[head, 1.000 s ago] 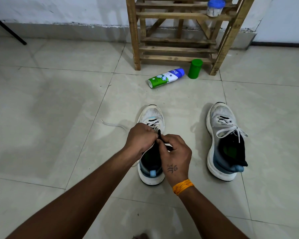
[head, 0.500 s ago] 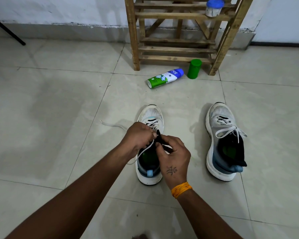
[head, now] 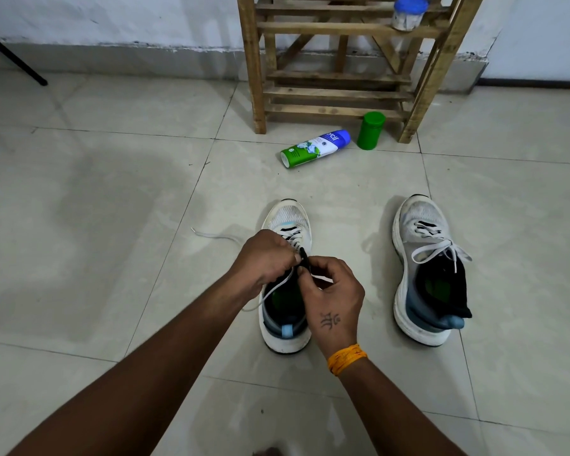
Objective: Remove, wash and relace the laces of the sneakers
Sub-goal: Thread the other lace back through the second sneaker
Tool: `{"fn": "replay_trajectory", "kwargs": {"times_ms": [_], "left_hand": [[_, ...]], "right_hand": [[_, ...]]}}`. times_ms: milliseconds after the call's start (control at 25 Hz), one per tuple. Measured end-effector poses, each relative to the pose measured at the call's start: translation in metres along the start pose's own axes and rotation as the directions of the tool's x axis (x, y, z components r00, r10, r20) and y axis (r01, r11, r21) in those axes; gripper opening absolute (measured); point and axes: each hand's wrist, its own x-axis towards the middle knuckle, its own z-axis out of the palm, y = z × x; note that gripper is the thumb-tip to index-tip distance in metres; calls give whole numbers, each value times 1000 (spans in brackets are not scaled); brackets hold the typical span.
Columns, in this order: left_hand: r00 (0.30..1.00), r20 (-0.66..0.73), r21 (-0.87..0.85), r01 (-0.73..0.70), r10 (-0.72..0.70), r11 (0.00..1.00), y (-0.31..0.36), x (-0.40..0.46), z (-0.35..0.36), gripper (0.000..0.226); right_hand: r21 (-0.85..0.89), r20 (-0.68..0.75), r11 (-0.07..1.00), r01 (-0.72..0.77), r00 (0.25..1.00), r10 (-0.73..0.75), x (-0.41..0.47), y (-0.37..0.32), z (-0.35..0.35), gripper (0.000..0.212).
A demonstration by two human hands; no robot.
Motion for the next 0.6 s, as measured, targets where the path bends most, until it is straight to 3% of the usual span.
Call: {"fn": "replay_trajectory", "kwargs": {"times_ms": [160,400,480,600], "left_hand": [[996,73,-143,57,-47,988,-3,-2,-3,8],[986,75,-281,163,-148,946,-5,0,2,15],[991,4,-252,127,-130,959,-7,-2,8,13],[993,-114,-55,11,-17,998,-12,-2,16,15]], "right_hand": [[-24,3,1000,10,1000,-10,1,-1,2,17],[-49,2,998,46,999,-46,1,-2,2,18],[-65,3,995,73,997,-73,0,-3,1,19],[-89,8,991,99,995,-98,2,-3,0,19]]}}
